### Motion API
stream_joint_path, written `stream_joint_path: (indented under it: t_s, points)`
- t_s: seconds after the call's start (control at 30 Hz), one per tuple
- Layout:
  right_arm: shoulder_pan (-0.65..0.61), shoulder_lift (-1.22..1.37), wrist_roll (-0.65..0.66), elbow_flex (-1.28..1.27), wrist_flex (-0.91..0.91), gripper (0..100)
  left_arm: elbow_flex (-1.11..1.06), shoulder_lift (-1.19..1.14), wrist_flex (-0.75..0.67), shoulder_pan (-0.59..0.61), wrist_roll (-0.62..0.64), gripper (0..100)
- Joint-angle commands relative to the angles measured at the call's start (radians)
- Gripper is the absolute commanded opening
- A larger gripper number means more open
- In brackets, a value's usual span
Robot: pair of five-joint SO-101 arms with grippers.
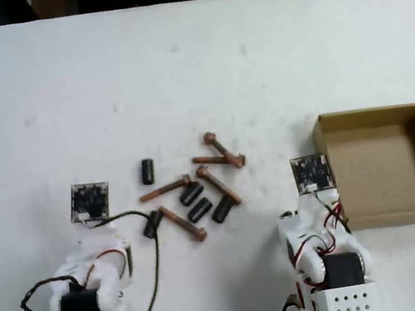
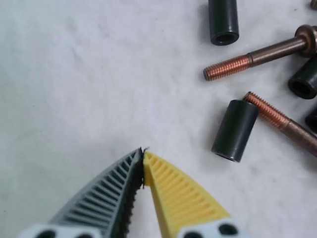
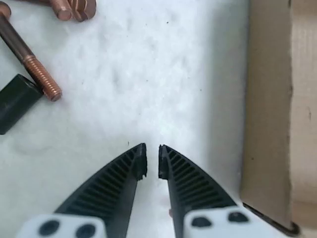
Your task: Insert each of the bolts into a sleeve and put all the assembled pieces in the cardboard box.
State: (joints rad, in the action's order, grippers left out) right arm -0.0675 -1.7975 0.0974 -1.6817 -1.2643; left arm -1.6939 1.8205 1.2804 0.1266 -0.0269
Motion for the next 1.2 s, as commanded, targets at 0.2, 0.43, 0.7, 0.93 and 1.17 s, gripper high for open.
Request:
stream_joint_path:
  t_s: [0.2,0.43,0.7,0.93,1.17]
  points:
    - [-0.001,-0.004,-0.005,-0.008,0.044,4.5,0.002,0.005,0.008,0.005,0.011,2]
    - [-0.001,-0.004,-0.005,-0.008,0.125,4.5,0.002,0.005,0.008,0.005,0.011,2]
    - [-0.001,-0.005,-0.003,-0.008,0.154,4.5,0.002,0.005,0.008,0.005,0.011,2]
    - [0.007,-0.005,0.344,-0.005,0.206,4.5,0.002,0.005,0.008,0.005,0.011,2]
    - [0.008,-0.004,0.446,0.044,0.297,4.5,0.002,0.005,0.008,0.005,0.011,2]
